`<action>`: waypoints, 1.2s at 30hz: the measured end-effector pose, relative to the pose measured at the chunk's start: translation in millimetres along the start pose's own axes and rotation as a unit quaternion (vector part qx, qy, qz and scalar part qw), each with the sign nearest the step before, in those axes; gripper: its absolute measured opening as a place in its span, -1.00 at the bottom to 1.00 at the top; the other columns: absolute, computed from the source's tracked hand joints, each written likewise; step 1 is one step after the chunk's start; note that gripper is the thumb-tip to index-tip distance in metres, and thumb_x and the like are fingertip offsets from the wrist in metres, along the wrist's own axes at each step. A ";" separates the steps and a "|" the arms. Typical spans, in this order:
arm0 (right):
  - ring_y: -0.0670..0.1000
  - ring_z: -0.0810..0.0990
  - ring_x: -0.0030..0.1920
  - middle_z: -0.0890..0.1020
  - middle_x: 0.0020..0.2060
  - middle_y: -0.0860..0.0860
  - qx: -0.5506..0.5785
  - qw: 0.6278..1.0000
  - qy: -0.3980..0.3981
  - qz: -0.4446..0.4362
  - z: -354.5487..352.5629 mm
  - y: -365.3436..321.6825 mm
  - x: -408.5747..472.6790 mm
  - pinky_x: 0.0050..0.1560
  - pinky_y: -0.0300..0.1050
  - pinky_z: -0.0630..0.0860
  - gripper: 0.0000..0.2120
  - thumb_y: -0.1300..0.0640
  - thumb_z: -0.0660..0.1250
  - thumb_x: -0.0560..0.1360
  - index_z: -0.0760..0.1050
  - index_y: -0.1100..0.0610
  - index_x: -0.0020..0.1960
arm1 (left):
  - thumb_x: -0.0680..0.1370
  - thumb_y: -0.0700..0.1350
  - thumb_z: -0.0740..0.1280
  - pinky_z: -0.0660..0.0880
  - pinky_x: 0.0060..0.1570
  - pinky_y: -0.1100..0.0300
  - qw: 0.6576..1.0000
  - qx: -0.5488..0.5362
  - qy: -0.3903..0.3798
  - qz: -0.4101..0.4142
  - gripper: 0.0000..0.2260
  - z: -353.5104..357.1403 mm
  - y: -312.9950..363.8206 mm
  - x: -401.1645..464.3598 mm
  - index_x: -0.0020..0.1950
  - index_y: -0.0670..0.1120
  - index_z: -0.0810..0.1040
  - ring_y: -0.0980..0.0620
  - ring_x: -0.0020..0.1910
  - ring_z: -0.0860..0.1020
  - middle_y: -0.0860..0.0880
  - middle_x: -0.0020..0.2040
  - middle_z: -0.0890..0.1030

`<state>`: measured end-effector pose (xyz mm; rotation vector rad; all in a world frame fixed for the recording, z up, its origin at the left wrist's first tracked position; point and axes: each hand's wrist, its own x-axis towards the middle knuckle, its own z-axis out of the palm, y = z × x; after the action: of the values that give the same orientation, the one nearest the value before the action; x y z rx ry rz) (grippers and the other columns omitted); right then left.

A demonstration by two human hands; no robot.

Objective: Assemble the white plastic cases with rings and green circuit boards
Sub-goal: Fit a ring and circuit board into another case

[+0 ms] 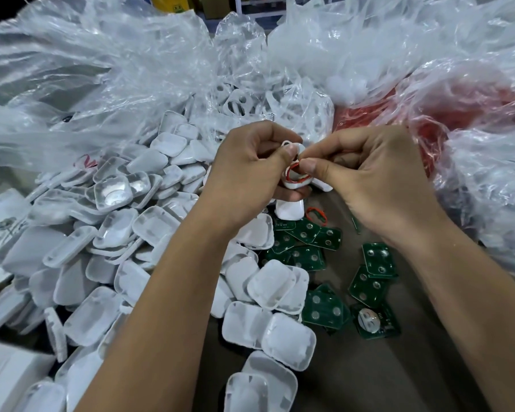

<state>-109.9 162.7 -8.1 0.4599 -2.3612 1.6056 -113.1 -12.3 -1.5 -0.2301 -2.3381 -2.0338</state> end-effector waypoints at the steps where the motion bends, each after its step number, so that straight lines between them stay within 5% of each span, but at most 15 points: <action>1: 0.20 0.70 -0.33 0.72 -0.38 -0.03 -0.001 1.000 0.005 0.000 0.1 -0.6 -0.1 -0.36 -0.11 0.59 -0.92 0.14 0.59 0.48 0.73 -0.02 -0.13 | 0.67 -0.28 0.32 0.69 -0.27 0.03 1.000 0.000 0.002 0.001 -0.90 -0.2 0.0 0.3 0.08 -0.24 0.63 -0.11 -0.25 0.73 -0.17 -0.09 0.72; 10: 0.23 0.71 -0.29 0.73 -0.32 0.02 -0.004 0.999 0.054 0.001 2.5 -0.1 0.4 -0.30 0.17 0.64 -0.91 0.13 0.63 0.43 0.73 0.02 -0.15 | 0.66 -0.29 0.30 0.70 -0.24 -0.01 1.000 -0.011 0.014 0.005 -0.89 -0.3 -0.7 1.0 0.08 -0.25 0.63 -0.10 -0.21 0.74 -0.10 -0.16 0.71; 18: 0.07 0.72 -0.33 0.73 -0.33 -0.07 -0.024 0.998 0.052 -0.001 2.8 0.1 0.0 -0.32 0.00 0.67 -0.92 0.11 0.63 0.43 0.73 0.02 -0.15 | 0.66 -0.29 0.31 0.70 -0.25 -0.01 1.000 -0.016 0.022 0.001 -0.90 1.1 0.7 0.5 0.08 -0.26 0.62 -0.16 -0.23 0.74 -0.20 -0.12 0.71; 23: -0.16 0.47 -0.51 0.66 -0.45 -0.11 -0.035 0.998 0.042 -0.011 2.6 1.3 0.5 -0.44 -0.36 0.34 -0.90 0.13 0.63 0.43 0.72 0.02 -0.19 | 0.66 -0.29 0.31 0.70 -0.25 -0.03 1.000 -0.012 0.021 -0.001 -0.90 1.2 -0.2 0.4 0.08 -0.25 0.63 -0.14 -0.24 0.73 -0.15 -0.14 0.70; 36: -0.13 0.42 -0.50 0.57 -0.51 -0.05 -0.046 0.997 0.020 -0.056 -4.4 2.2 2.8 -0.43 -0.31 0.37 -0.90 0.16 0.62 0.44 0.72 0.03 -0.17 | 0.62 -0.40 0.31 0.70 -0.12 -0.08 0.999 -0.043 -0.002 0.001 -0.82 0.2 2.5 -1.6 0.16 -0.24 0.63 -0.13 -0.17 0.73 -0.15 -0.12 0.70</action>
<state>-113.2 167.2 -7.3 0.5256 -2.3240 1.4378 -111.2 -12.0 0.7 -0.2383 -2.2537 -2.1382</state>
